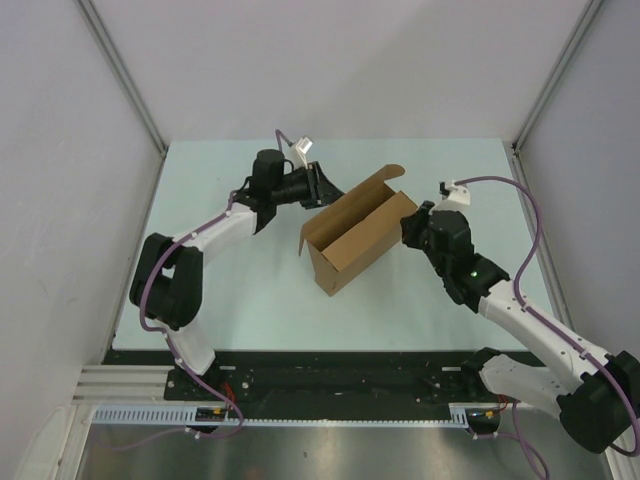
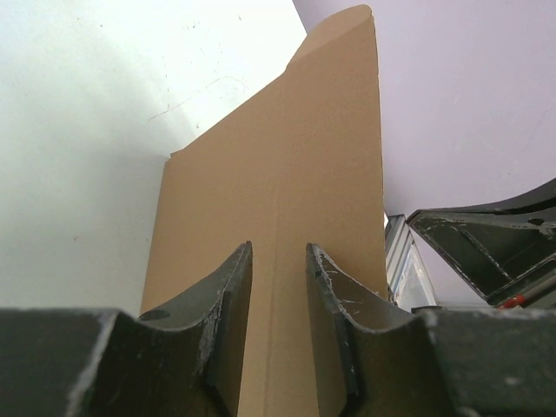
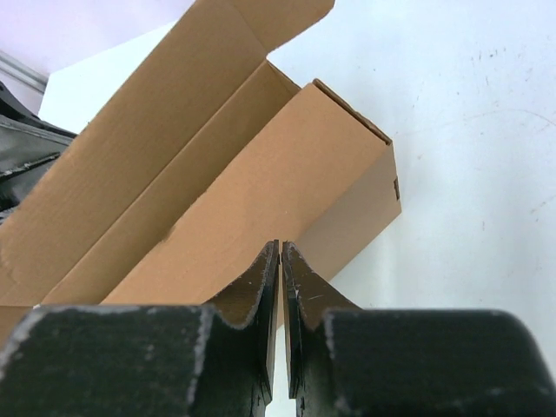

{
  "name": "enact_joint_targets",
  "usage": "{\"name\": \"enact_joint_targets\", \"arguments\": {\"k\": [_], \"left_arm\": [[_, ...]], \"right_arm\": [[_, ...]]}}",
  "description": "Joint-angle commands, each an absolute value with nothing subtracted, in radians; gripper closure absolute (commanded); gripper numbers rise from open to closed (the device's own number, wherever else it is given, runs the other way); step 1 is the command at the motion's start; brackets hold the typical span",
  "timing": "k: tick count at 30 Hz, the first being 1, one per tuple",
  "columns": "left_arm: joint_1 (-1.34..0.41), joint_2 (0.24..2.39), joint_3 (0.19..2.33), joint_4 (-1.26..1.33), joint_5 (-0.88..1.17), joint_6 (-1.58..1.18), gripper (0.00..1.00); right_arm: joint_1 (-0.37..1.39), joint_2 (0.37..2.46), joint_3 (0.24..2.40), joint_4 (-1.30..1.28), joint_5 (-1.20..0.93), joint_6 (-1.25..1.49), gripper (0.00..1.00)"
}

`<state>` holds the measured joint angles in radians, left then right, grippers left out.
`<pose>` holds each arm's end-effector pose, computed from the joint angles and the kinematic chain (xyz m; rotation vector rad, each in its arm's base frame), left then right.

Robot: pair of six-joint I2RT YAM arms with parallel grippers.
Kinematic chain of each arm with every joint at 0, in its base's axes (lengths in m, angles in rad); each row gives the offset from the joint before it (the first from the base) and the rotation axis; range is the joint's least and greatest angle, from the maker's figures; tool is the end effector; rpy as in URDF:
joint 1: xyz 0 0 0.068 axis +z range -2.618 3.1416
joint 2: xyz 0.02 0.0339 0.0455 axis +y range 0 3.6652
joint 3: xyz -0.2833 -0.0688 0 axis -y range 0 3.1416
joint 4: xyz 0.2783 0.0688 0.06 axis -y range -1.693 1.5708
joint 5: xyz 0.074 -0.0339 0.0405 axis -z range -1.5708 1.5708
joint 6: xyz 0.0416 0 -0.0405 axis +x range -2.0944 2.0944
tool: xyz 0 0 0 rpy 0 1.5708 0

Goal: Fold the paper box

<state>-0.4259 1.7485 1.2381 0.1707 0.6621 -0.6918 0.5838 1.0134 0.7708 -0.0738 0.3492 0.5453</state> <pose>0.3928 -0.2063 0.2731 0.2197 2.0746 -1.3508 0.2266 0.1326 0.3101 0.2038 1.8809 0.4481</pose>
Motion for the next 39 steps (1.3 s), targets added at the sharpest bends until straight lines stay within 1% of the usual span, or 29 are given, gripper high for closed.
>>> {"name": "enact_joint_targets", "arguments": {"k": [1, 8, 16, 29, 39], "left_arm": [[-0.423, 1.743, 1.267, 0.198, 0.695, -0.704, 0.63], [-0.423, 1.743, 1.266, 0.201, 0.699, -0.709, 0.63], [-0.436, 1.717, 1.215, 0.242, 0.729, -0.739, 0.64], [-0.488, 1.692, 1.181, 0.244, 0.765, -0.735, 0.63], [-0.508, 1.7, 1.177, 0.247, 0.778, -0.735, 0.63]], "right_arm": [[0.581, 1.008, 0.807, -0.095, 0.338, 0.529, 0.91], [0.591, 1.038, 0.807, -0.101, 0.322, 0.535, 0.91], [0.592, 1.141, 0.807, -0.032, 0.278, 0.537, 0.91], [0.6, 1.195, 0.808, 0.029, 0.27, 0.551, 0.91], [0.652, 1.218, 0.808, 0.046, 0.288, 0.56, 0.91]]}}
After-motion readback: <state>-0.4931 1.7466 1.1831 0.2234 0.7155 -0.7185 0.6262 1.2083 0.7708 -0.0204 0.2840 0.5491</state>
